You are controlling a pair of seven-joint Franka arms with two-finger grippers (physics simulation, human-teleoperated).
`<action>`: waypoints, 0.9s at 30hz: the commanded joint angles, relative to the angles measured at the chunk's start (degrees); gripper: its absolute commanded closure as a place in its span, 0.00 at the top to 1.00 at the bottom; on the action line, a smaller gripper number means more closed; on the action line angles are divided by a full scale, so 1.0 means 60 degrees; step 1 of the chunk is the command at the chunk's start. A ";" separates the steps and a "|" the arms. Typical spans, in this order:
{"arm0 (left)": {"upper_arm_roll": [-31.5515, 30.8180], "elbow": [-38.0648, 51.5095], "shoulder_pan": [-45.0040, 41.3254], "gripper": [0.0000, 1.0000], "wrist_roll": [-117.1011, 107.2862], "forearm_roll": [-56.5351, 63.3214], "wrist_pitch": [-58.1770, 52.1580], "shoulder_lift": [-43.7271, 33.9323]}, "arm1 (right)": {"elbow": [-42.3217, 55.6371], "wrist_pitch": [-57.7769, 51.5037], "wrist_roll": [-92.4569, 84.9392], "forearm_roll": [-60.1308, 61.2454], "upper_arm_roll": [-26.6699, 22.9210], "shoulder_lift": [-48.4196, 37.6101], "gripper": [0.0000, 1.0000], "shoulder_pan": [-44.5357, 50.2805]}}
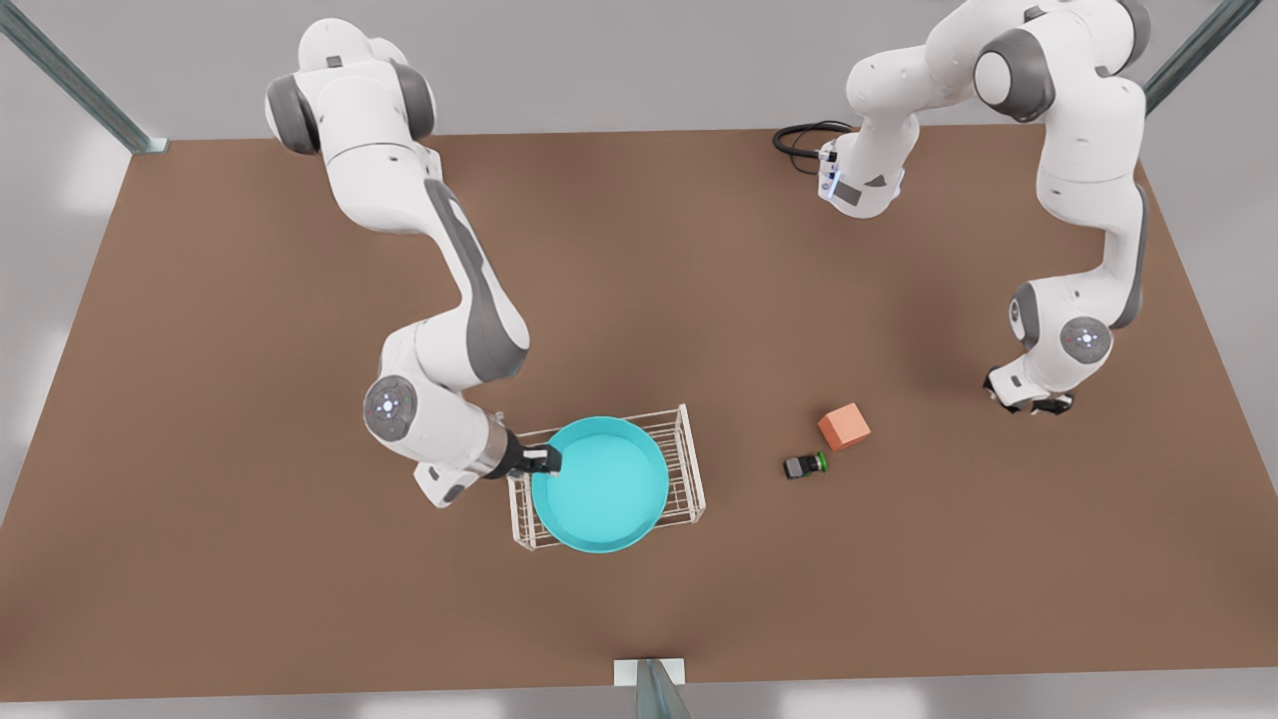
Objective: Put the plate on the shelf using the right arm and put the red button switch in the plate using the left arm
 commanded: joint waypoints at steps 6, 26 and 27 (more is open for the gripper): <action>0.0001 0.0043 -0.0036 0.84 -0.0390 -0.0005 0.0369 0.0268 | 0.0028 -0.5331 -0.1032 -0.1713 -0.0344 -0.3012 1.00 -0.1296; -0.1594 0.1343 -0.0050 0.45 -0.1194 -0.1513 -0.3685 -0.2120 | 0.0262 -0.6300 -0.3453 -0.5744 0.1634 -0.3453 1.00 -0.4476; -0.2281 0.2339 -0.0050 0.45 -0.2246 -0.1528 -0.5032 -0.2105 | 0.0262 -0.6271 -0.3439 -0.5744 0.1707 -0.3453 1.00 -0.4462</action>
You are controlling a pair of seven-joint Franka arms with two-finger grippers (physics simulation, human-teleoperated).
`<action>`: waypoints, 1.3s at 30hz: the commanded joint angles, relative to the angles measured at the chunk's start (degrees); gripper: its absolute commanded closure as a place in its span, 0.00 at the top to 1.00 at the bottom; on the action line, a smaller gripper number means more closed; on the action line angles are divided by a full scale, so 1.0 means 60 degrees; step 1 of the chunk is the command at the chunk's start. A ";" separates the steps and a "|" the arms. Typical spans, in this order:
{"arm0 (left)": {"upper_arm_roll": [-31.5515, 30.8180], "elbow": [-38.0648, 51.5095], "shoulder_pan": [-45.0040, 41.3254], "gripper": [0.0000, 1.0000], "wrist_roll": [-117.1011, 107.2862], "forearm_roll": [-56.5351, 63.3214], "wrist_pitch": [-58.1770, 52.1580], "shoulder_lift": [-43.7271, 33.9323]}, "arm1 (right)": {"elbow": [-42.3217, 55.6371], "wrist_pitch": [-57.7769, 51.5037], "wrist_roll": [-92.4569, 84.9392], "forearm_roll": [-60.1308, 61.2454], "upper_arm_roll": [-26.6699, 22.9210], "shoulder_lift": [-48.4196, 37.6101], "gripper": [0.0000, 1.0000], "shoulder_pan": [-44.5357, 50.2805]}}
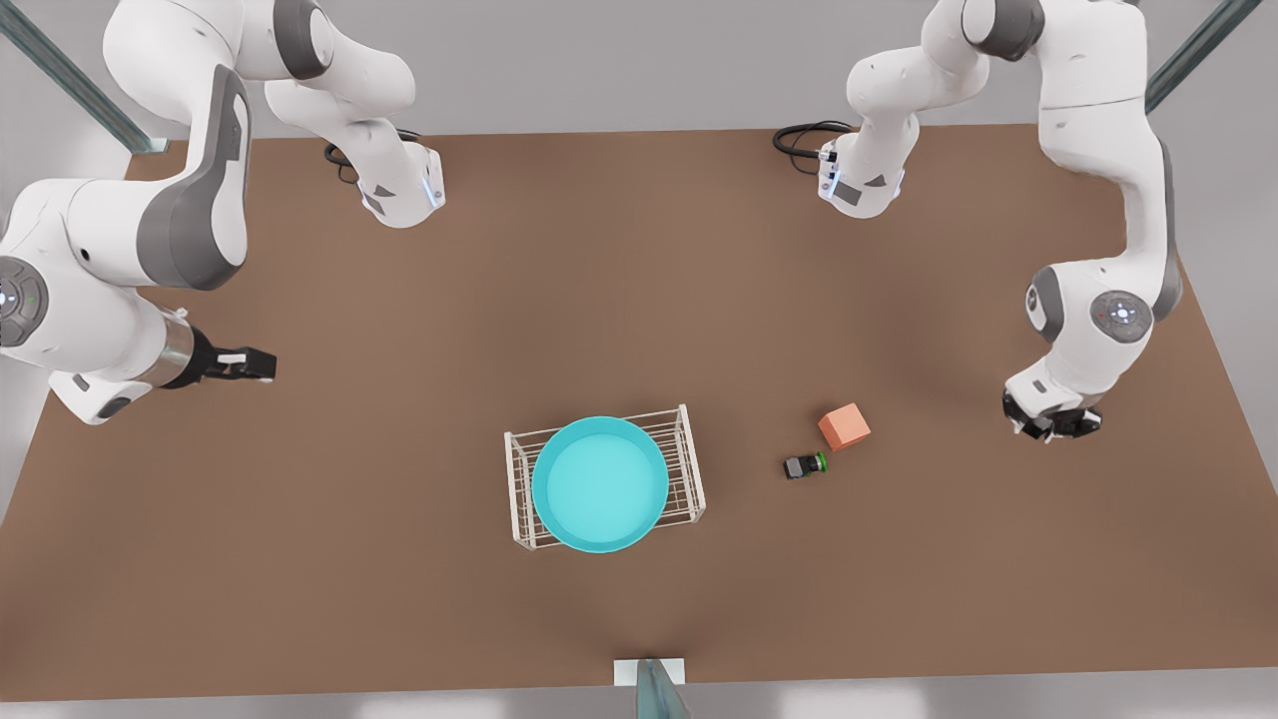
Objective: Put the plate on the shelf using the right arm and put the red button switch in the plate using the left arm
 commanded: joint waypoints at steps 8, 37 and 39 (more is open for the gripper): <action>-0.2153 0.3630 -0.3182 0.45 -1.0693 -0.1020 -0.6302 0.0534 | 0.0019 -0.0066 -0.0751 -0.0024 0.0044 -0.0012 1.00 0.0034; -0.2578 0.8596 -0.6317 0.49 -1.9674 -0.0962 0.1023 0.5339 | 0.0019 0.0110 -0.0121 -0.0010 0.0176 0.0061 1.00 0.0107; -0.2490 0.9299 -0.6376 0.49 -1.9674 -0.0962 0.1052 0.5749 | 0.0019 0.0110 -0.0121 -0.0024 0.0191 0.0061 1.00 0.0122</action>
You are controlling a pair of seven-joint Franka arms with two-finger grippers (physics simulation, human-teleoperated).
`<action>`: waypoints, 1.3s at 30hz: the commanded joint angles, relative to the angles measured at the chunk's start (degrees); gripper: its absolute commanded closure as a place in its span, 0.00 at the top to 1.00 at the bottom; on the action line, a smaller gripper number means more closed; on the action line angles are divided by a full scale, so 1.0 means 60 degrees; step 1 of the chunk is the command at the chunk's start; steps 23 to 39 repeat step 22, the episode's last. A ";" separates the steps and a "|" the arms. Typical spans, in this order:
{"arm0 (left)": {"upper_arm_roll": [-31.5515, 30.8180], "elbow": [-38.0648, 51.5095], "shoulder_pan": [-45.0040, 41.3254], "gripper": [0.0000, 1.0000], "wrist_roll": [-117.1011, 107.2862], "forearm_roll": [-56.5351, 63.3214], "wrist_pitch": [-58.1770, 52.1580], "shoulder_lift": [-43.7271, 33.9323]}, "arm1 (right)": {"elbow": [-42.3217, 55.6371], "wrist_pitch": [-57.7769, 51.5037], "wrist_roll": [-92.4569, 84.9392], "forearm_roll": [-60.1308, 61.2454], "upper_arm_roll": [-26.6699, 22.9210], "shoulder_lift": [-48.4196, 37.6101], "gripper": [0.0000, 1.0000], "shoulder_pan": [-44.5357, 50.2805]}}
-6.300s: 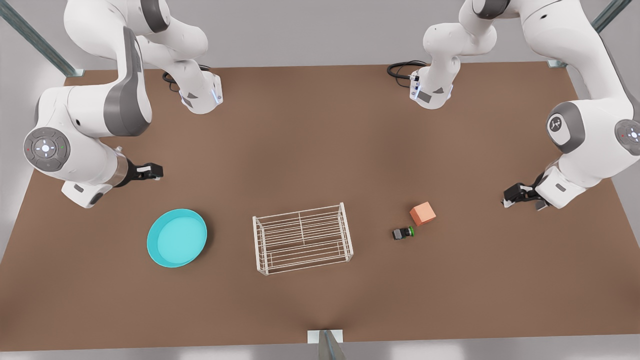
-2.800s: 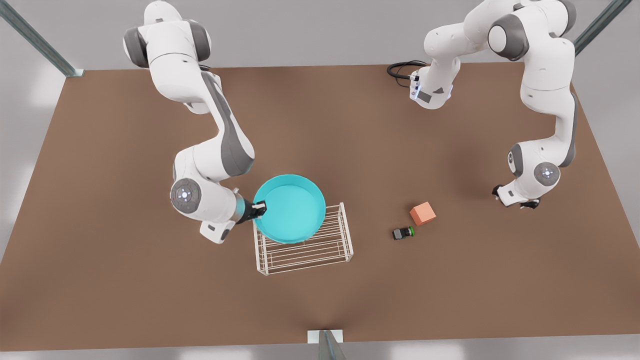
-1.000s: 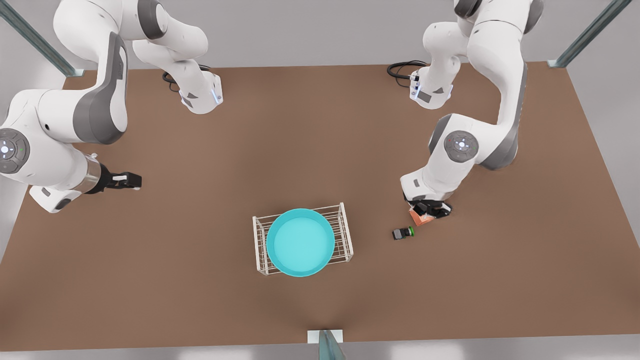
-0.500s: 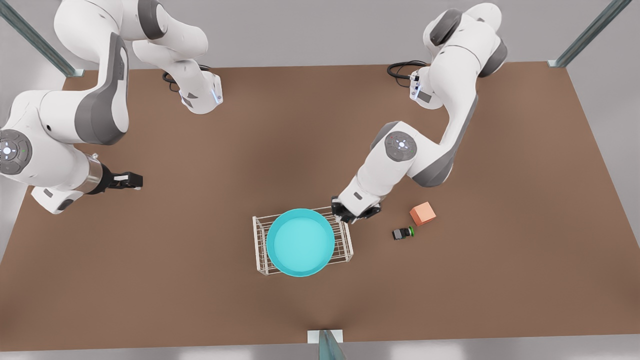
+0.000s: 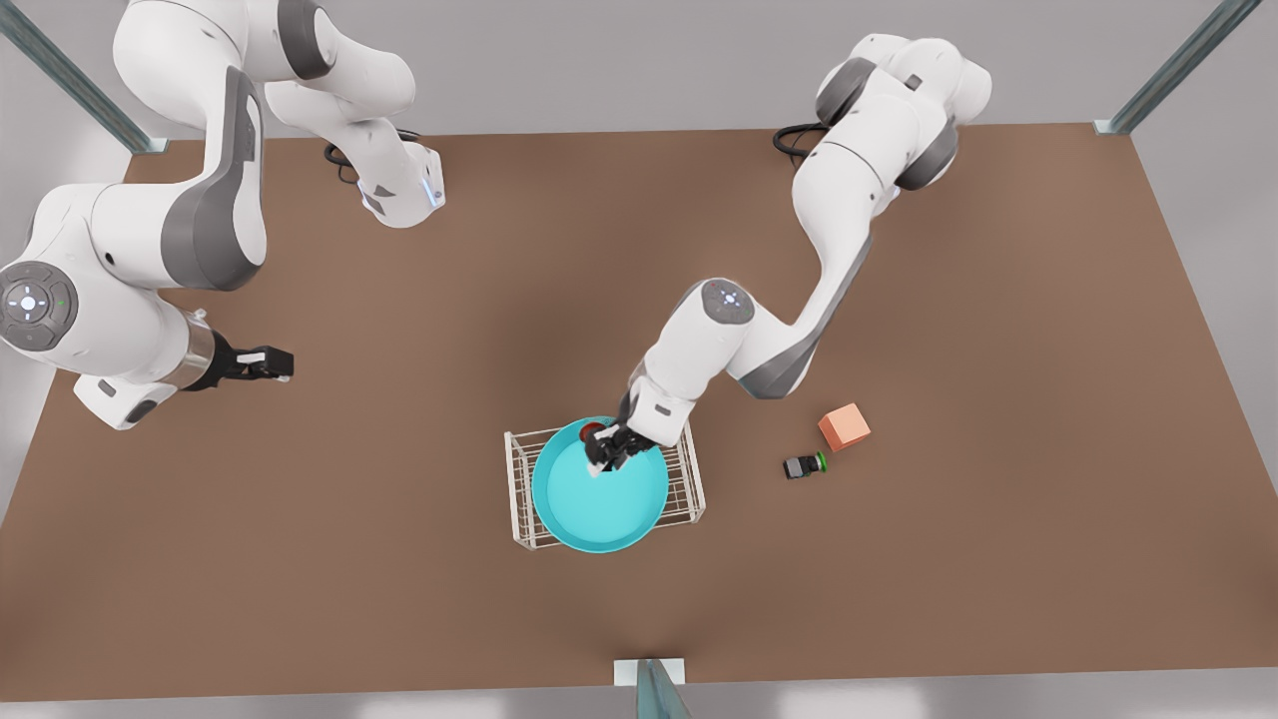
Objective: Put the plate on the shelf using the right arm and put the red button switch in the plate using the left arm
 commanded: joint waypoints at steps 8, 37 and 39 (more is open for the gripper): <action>0.0473 0.0336 -0.0303 1.00 -0.3663 -0.0022 0.0867 0.0236 | 0.0004 0.0042 0.0168 -0.0006 -0.0084 -0.0012 1.00 -0.0004; 0.0414 -0.2843 0.4706 1.00 0.7469 -0.0022 -0.9196 -0.4056 | 0.0004 0.0013 0.0182 0.0008 -0.0055 -0.0012 1.00 -0.0004; 0.0414 -0.2843 0.4706 1.00 0.7469 -0.0022 -0.9196 -0.4056 | 0.0004 0.0013 0.0182 0.0008 -0.0055 -0.0012 1.00 -0.0004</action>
